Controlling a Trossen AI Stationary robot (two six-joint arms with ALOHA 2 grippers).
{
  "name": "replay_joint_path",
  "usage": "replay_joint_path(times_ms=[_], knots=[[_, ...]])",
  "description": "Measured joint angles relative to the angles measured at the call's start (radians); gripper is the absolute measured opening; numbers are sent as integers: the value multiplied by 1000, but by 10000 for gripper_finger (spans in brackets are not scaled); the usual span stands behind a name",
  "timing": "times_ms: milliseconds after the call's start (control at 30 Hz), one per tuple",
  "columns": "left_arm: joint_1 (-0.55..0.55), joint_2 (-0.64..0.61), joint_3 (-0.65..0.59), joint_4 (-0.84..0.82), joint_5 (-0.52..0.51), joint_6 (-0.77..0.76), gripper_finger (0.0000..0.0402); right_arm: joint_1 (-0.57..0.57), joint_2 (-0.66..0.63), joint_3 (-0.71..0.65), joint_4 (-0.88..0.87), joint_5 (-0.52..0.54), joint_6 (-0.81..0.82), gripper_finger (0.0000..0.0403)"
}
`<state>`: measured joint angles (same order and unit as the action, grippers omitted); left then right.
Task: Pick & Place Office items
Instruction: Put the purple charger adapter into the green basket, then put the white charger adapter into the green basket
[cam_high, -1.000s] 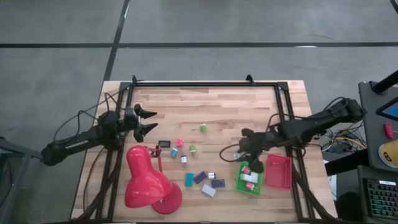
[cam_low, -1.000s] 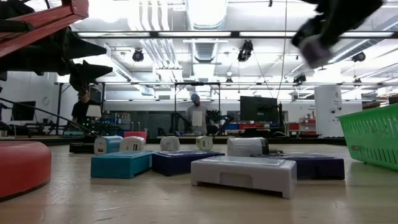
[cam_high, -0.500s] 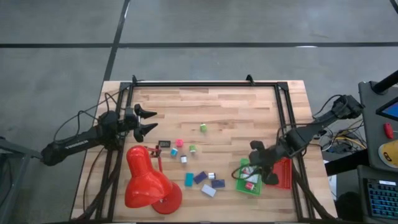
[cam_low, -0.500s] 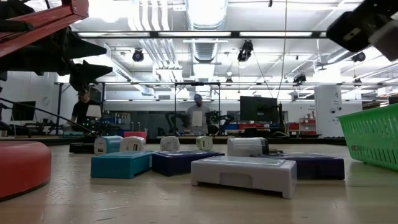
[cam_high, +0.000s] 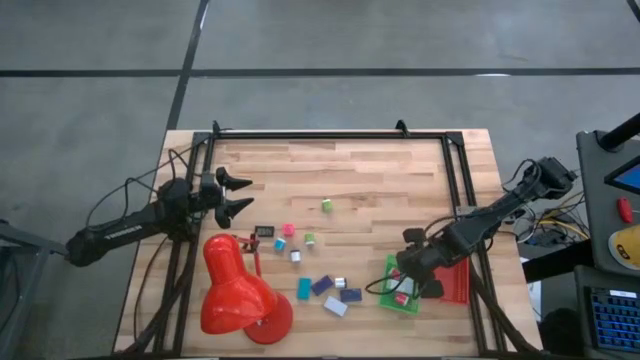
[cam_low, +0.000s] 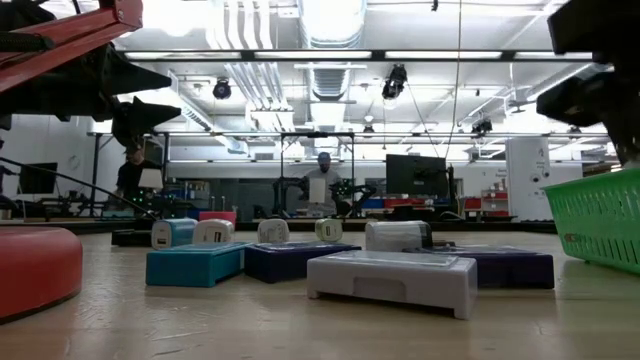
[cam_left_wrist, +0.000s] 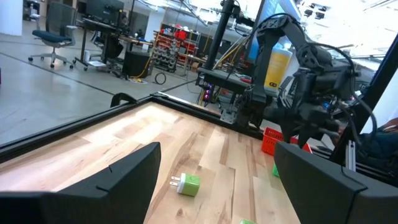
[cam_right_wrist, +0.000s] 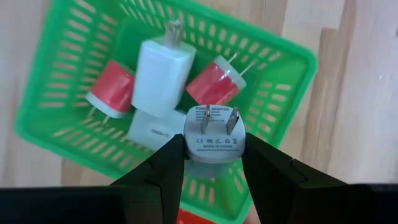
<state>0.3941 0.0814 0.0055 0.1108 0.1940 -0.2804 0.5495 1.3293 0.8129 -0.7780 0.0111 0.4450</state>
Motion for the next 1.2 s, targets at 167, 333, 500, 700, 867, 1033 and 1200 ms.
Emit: replay_joint_path(times_ms=[167, 333, 500, 700, 867, 1033, 1200], knots=[[0, 0, 0, 0, 0, 0, 320, 0, 55, -1, 0, 0, -2, 144], [0, 0, 0, 0, 0, 0, 320, 0, 80, -1, 3, 0, -3, 144], [0, 0, 0, 0, 0, 0, 320, 0, 74, -1, 4, 0, -3, 144], [0, 0, 0, 0, 0, 0, 320, 0, 66, -1, 10, 18, -3, 152], [0, 0, 0, 0, 0, 0, 320, 0, 66, -1, 12, 19, -3, 175], [0, 0, 0, 0, 0, 0, 320, 0, 66, -1, 14, 19, -3, 195], [0, 0, 0, 0, 0, 0, 320, 0, 66, -1, 14, 18, -3, 203]])
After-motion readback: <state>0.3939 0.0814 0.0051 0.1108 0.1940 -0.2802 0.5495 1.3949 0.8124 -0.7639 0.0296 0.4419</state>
